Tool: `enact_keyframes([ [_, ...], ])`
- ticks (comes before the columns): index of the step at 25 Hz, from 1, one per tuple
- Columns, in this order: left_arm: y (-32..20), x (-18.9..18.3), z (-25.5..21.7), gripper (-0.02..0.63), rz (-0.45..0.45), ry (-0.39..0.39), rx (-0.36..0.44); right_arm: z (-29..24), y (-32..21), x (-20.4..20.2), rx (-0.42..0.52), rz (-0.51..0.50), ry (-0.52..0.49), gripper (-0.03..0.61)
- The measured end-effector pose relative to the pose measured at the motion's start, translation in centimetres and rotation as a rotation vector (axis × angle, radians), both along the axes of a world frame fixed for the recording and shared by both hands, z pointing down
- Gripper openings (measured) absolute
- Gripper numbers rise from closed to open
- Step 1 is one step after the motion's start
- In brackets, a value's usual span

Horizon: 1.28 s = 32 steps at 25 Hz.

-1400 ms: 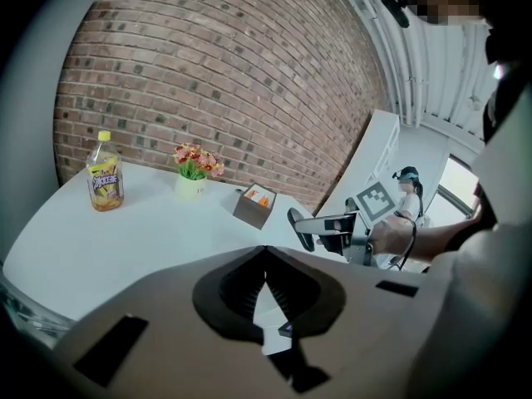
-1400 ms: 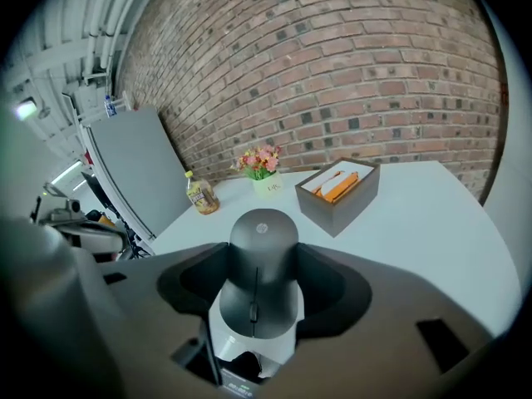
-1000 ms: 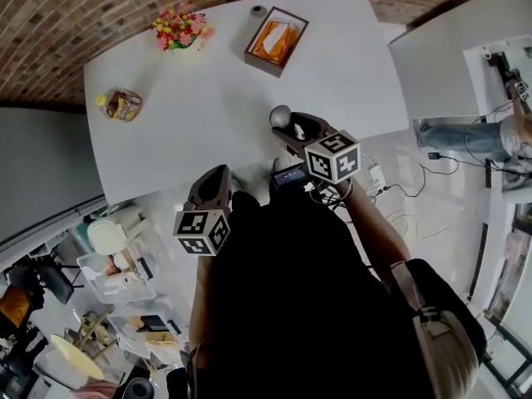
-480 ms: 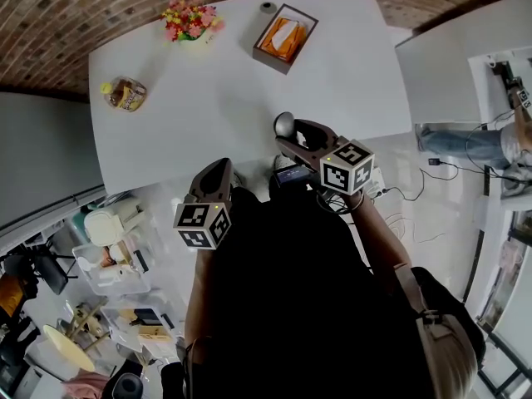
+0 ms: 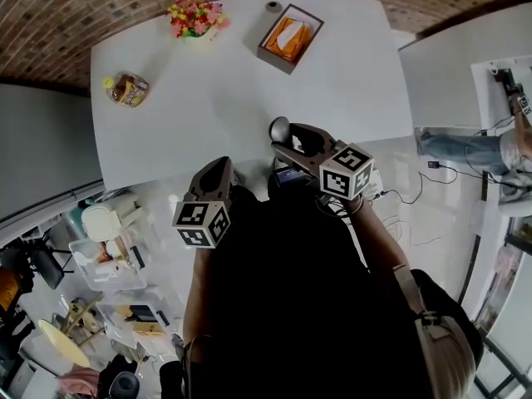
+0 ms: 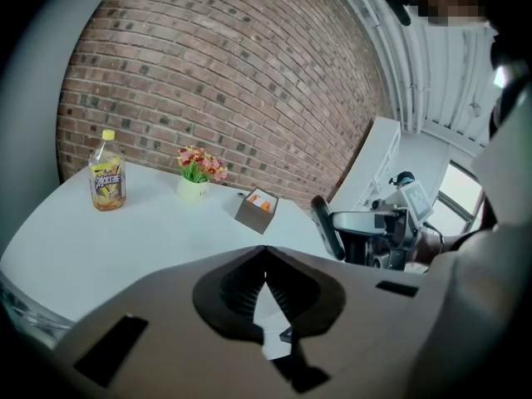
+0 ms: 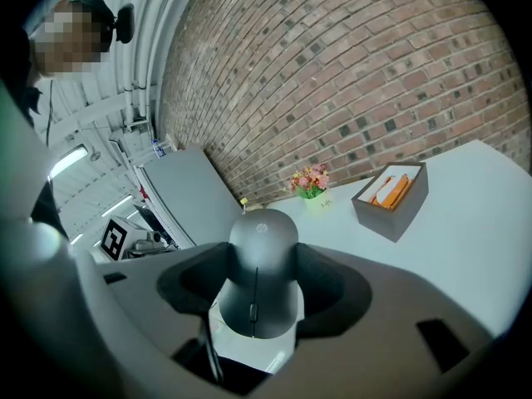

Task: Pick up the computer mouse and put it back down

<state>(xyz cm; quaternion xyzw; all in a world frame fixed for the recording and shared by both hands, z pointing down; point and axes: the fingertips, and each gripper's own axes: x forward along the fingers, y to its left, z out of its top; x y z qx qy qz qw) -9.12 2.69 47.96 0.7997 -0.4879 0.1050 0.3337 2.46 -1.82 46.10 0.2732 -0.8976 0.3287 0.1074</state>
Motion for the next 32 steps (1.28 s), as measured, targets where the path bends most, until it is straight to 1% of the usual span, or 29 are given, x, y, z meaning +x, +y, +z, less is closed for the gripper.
enact_keyframes([
  [6, 0.0, 0.1, 0.2, 0.009, 0.009, -0.016, -0.007, 0.2, 0.1, -0.2, -0.006, -0.014, 0.001, 0.275],
  [11, -0.1, -0.2, 0.3, 0.009, -0.008, -0.005, -0.013, 0.2, 0.1, -0.2, -0.007, -0.022, 0.005, 0.273],
  [21, 0.1, -0.2, 0.1, 0.009, -0.013, -0.001, -0.011, 0.5, -0.1, 0.1, -0.011, -0.015, 0.021, 0.275],
  [32, 0.6, -0.3, 0.0, 0.009, -0.032, -0.013, -0.010, 2.8, -1.1, 1.2, -0.028, 0.002, 0.100, 0.275],
])
